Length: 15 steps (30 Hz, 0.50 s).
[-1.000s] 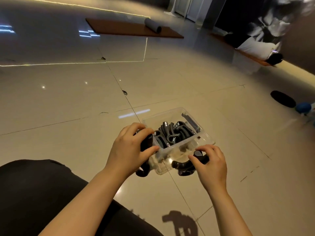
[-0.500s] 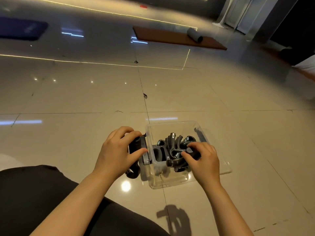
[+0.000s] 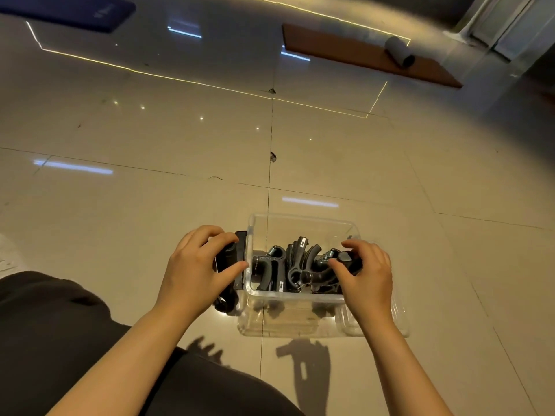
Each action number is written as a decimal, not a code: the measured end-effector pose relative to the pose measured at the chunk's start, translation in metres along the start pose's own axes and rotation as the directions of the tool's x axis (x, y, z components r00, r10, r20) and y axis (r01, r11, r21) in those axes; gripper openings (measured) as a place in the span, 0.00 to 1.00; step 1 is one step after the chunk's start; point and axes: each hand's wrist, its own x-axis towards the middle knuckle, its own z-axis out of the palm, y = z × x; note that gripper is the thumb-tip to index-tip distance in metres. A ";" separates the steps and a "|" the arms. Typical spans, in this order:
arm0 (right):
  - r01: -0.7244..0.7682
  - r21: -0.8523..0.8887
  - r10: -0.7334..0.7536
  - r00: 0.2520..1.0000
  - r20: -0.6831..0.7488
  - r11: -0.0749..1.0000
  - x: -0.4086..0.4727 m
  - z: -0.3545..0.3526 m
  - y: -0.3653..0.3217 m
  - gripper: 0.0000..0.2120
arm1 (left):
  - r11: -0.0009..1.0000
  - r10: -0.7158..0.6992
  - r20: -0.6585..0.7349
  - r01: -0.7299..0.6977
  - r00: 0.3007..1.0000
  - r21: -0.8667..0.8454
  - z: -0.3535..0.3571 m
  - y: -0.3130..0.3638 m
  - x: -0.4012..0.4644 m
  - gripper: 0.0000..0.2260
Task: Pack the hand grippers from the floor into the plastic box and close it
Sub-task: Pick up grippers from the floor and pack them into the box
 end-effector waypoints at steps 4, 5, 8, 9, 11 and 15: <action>0.013 0.026 -0.014 0.999 0.037 1.000 0.021 0.004 0.016 0.16 | 0.999 -0.033 -0.014 0.034 0.999 0.027 0.023 0.003 0.000 0.18; 0.027 0.028 -0.028 0.998 0.054 0.999 0.027 0.005 0.020 0.16 | 0.999 -0.033 -0.014 0.034 0.999 0.032 0.030 0.003 0.000 0.18; 0.089 0.023 -0.091 0.993 0.078 0.996 0.042 0.011 0.030 0.15 | 0.997 -0.070 -0.013 0.070 0.997 0.032 0.051 0.004 -0.005 0.18; 0.100 0.026 -0.102 0.991 0.091 0.995 0.048 0.014 0.034 0.14 | 0.996 -0.090 -0.023 0.090 0.996 0.026 0.059 0.005 -0.006 0.18; 0.100 0.032 -0.104 0.983 0.152 0.994 0.058 0.021 0.043 0.15 | 0.993 -0.117 -0.046 0.118 0.992 0.009 0.072 0.009 -0.005 0.18; 0.053 0.055 -0.069 0.938 0.341 0.997 0.077 0.041 0.060 0.17 | 0.996 -0.078 -0.098 0.081 0.992 0.026 0.091 0.024 0.011 0.19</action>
